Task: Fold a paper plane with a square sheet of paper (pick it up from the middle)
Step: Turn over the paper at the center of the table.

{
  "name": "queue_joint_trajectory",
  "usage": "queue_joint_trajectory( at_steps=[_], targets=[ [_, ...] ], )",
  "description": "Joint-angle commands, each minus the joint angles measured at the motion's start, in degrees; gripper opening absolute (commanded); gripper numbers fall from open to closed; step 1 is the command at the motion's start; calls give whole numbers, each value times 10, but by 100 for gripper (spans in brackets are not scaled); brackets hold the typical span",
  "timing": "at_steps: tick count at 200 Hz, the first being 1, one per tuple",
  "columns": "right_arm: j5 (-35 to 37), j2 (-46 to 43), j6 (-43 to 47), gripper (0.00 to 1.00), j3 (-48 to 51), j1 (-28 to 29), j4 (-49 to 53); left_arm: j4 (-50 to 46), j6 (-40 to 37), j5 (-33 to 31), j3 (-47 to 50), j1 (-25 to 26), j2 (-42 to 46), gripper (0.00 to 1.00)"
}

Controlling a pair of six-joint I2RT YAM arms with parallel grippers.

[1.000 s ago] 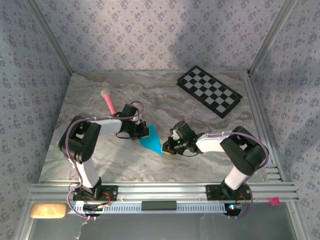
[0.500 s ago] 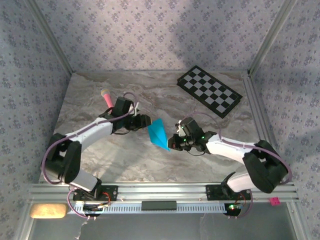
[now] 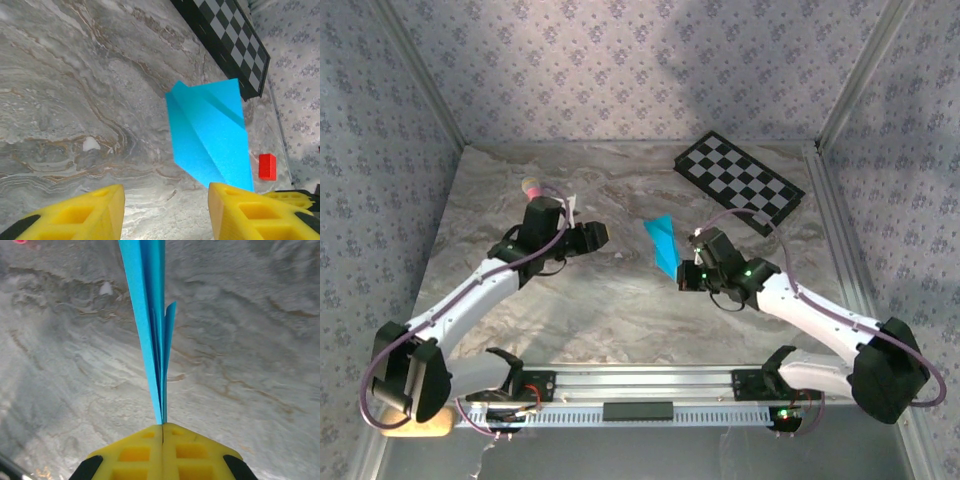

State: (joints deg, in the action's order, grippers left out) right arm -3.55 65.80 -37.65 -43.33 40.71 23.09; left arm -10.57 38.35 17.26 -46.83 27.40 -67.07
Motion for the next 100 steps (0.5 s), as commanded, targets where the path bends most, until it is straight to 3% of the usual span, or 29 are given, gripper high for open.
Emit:
queue_joint_trajectory(
  at_steps=[1,61,100],
  targets=[
    [75,-7,36,0,-40,9,86,2,-11,-41,16,2,33,48],
    [206,57,77,0,-141,32,246,-8,-5,-107,42,0,94,48],
    [331,131,65,0,-214,72,330,-23,1,-118,53,-12,112,49]
  ],
)
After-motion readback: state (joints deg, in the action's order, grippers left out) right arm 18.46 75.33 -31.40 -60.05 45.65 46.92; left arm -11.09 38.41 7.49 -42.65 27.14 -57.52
